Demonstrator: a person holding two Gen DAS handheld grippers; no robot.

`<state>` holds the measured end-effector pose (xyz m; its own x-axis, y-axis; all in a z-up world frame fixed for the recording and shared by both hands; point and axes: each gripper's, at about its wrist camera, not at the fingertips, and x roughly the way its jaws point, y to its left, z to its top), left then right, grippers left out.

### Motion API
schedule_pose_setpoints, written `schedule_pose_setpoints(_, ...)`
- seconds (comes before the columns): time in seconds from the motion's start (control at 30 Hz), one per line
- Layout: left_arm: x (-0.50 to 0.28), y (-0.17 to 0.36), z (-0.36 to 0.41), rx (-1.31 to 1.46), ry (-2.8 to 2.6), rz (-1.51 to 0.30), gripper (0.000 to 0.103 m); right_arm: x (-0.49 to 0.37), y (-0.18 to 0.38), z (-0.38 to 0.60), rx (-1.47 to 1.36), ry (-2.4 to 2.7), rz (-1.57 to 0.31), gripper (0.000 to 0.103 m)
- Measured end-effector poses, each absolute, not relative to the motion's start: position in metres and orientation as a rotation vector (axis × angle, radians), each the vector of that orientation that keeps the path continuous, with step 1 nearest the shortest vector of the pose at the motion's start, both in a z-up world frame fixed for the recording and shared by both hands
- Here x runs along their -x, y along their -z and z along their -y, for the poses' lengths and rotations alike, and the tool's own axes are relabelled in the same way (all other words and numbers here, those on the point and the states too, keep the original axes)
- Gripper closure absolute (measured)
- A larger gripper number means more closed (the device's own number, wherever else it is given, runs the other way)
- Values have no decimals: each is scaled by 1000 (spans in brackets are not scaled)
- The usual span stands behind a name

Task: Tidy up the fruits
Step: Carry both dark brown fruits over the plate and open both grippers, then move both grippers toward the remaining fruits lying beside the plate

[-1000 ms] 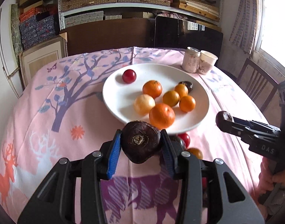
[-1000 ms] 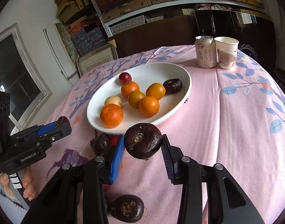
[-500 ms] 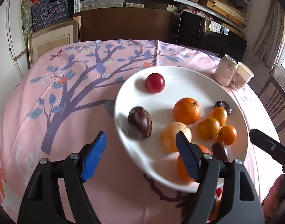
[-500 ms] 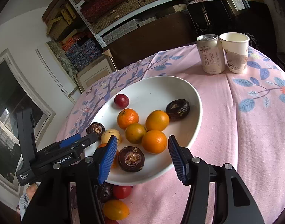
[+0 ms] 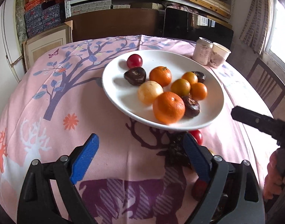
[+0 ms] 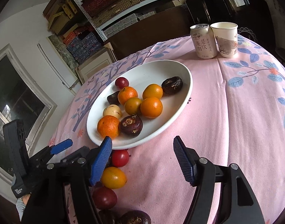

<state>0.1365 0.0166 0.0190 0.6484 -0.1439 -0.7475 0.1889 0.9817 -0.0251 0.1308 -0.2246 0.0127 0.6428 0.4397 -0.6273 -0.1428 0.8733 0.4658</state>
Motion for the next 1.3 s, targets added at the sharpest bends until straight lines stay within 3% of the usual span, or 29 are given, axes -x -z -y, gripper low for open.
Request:
schedule_pose_setpoints(0.47,-134,-6,10,-162,180,-818,4,-131,-13,240,-447,-327,-807,32)
schedule_pose_setpoints(0.67,-128,-15,-36,-160,-4,-788,4,-131,-11,243,-466,-327,-814,32)
schedule_pose_setpoints(0.83,-120,-12,-96,97,-8,-857,5,-128,-14,243,-481,-347,-807,32)
schedule_pose_setpoints(1.3,-100,-19,-4,-195,182,-721,5,-126,-11,230,-428,-355,-836,31)
